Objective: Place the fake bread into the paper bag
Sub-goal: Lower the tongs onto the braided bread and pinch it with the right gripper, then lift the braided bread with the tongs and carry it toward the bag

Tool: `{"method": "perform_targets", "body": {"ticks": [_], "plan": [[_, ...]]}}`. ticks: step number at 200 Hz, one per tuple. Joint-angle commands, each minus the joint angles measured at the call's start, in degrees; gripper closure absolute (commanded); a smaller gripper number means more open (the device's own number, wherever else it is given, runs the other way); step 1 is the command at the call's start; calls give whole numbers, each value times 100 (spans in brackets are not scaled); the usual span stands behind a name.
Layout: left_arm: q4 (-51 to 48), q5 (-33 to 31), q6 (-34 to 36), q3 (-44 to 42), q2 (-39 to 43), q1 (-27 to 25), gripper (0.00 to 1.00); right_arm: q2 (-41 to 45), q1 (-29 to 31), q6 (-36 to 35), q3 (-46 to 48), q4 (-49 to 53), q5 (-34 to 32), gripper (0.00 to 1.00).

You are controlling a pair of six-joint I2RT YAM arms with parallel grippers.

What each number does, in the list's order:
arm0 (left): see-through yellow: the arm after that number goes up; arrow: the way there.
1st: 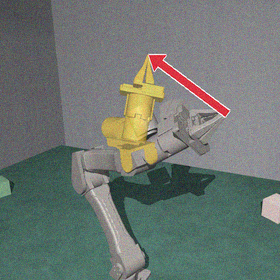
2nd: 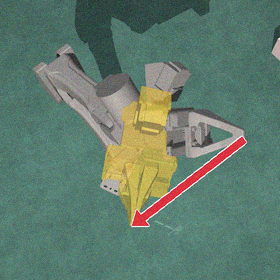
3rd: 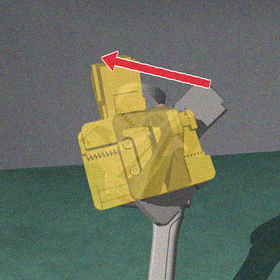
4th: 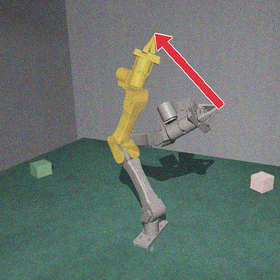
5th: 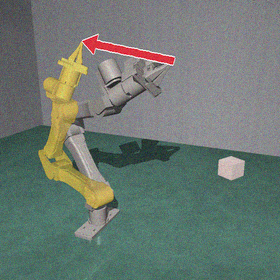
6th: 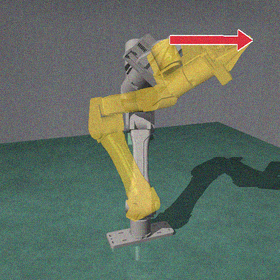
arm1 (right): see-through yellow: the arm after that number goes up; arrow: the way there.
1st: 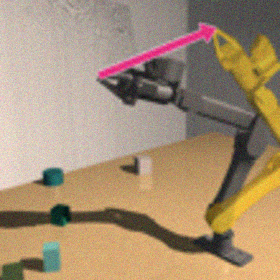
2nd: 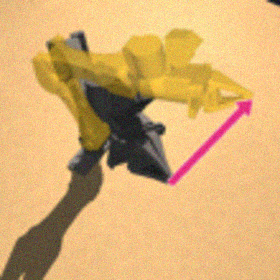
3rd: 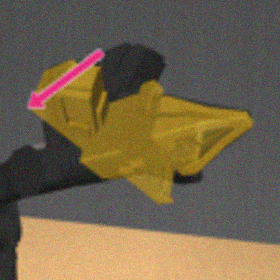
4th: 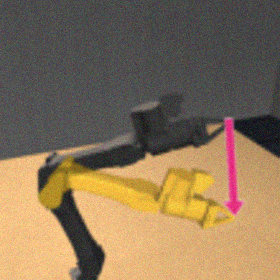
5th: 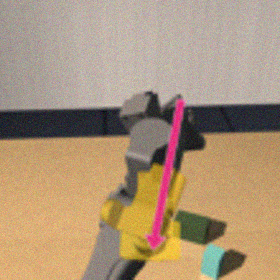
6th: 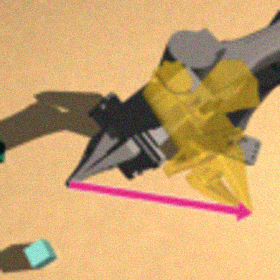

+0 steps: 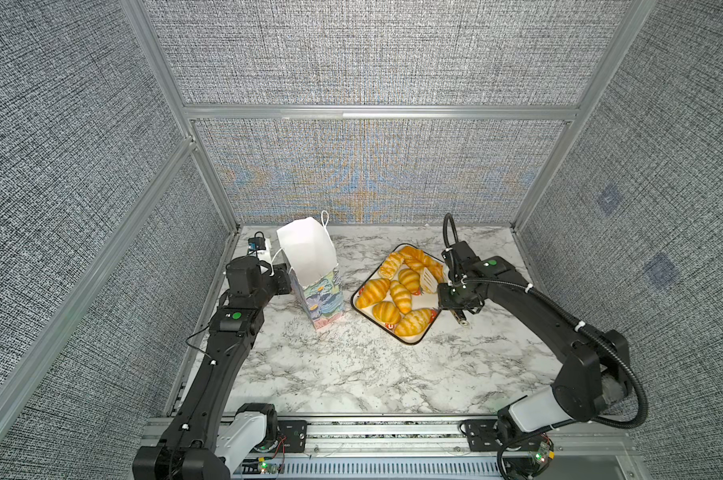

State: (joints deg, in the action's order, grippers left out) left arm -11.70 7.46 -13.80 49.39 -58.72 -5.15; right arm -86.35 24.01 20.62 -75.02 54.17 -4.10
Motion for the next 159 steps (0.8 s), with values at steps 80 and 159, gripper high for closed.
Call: {"method": "perform_targets", "body": {"ticks": [80,159], "plan": [[118,61,-8,41,-34,6,83,709,401,-45,-428,-1200,726,58],[121,70,1,45,-34,5,100,663,1241,-188,-842,-2154,919,58]]}}
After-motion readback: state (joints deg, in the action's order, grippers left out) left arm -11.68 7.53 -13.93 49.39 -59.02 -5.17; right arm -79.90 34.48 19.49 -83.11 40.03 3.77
